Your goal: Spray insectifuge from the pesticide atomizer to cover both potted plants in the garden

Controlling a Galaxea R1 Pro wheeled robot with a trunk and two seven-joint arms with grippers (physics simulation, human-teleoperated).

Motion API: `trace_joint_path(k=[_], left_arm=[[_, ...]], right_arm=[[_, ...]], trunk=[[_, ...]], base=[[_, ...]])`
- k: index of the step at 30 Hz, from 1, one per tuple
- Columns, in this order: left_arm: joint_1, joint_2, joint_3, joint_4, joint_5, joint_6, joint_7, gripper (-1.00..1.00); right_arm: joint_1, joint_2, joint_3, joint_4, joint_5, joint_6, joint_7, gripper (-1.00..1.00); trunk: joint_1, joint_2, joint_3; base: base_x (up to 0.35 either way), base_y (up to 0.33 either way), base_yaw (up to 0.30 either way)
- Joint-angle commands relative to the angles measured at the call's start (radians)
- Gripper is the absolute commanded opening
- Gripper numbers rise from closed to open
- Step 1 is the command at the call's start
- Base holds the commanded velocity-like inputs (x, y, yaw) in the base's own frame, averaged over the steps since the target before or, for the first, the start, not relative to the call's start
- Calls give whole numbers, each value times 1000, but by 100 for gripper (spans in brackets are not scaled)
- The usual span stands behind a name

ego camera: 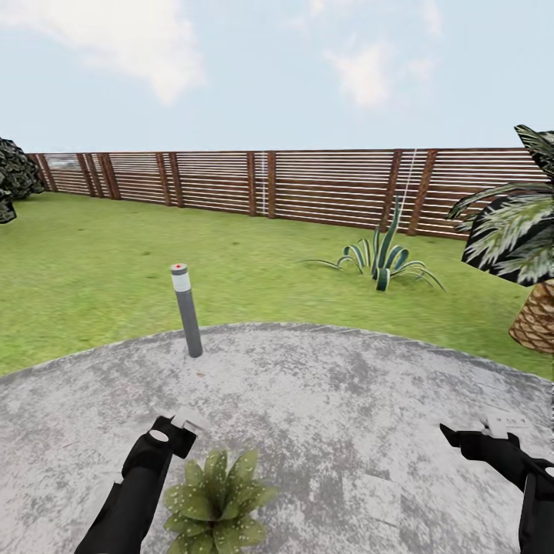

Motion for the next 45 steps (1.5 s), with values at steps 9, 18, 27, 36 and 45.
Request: trace_joint_path(k=[9,18,27,36,45], left_arm=[[-1,-1,3,-2,-11,1,-11,-100],[-5,-3,3,-2,-3,1,-18,-100],[-3,-3,3,-2,7,1,-15,-100],[-2,-4,-9,-2,9,1,-17,-100],[-2,-4,-10,-1,9,1,-17,-100]], right_arm=[[-1,0,-3,-2,5,4,7,100],[-1,1,-1,-6,5,6,7,100],[-1,1,-2,-43,7,5,5,100],[-1,0,-4,-52,7,5,5,100],[-1,1,-4,-77,7,5,5,100]], trunk=[[0,-1,-1],[0,-1,-1],[0,-1,-1],[0,-1,-1],[0,-1,5]], base=[[0,-300,0],[0,-300,48],[0,-292,245],[0,-194,261],[0,-155,257]])
